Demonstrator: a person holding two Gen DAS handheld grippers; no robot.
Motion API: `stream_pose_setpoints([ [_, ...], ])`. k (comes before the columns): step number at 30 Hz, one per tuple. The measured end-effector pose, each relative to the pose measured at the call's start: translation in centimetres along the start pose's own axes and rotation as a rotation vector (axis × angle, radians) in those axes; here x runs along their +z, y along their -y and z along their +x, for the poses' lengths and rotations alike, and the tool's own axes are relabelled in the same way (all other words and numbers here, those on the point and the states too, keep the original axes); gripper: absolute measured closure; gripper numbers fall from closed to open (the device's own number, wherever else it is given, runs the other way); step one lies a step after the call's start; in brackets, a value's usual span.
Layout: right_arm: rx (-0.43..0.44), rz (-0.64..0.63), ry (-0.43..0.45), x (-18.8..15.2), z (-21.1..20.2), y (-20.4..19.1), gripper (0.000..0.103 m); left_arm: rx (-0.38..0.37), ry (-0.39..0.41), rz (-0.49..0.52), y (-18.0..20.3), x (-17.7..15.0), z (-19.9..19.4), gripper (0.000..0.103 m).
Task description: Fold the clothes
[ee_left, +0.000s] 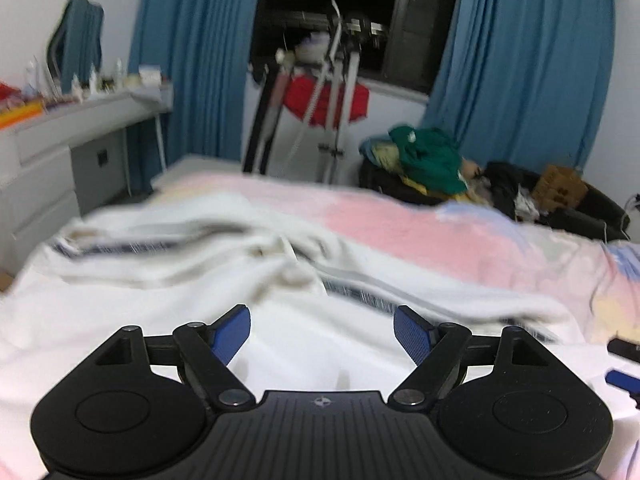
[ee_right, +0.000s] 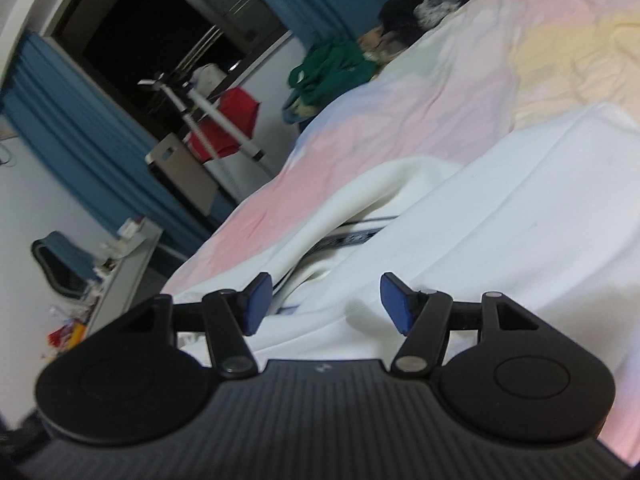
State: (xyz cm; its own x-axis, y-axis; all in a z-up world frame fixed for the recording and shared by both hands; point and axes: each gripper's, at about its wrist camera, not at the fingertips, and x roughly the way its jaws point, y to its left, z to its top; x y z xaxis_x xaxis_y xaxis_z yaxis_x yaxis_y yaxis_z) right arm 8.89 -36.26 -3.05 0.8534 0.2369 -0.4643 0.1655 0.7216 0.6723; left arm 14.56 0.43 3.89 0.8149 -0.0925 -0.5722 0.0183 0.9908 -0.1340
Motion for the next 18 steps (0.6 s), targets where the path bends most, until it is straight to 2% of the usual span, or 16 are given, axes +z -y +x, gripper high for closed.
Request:
stream_pose_setpoints([
  [4,0.003,0.049,-0.043,0.3,3.2,-0.6,0.04,0.021,-0.022,0.068,-0.4,-1.4,2.3,0.023],
  [9,-0.022,0.133,-0.09,1.5,8.5,-1.5,0.04,-0.033,-0.016,0.032,-3.4,-2.9,3.1,0.023],
  [12,-0.037,0.183,-0.118,2.1,11.6,-2.1,0.04,0.004,-0.062,0.031,-4.4,-3.8,3.9,0.023],
  [14,-0.053,0.212,-0.122,2.7,14.0,-2.3,0.041,-0.003,-0.079,0.001,-5.1,-4.0,4.1,0.023],
  [16,-0.094,0.193,-0.126,3.2,16.7,-3.0,0.049,-0.013,-0.078,-0.016,-5.6,-3.8,4.1,0.023],
  [18,-0.176,0.156,-0.129,3.8,19.1,-3.9,0.089,-0.023,-0.076,-0.033,-6.1,-3.7,4.2,0.023],
])
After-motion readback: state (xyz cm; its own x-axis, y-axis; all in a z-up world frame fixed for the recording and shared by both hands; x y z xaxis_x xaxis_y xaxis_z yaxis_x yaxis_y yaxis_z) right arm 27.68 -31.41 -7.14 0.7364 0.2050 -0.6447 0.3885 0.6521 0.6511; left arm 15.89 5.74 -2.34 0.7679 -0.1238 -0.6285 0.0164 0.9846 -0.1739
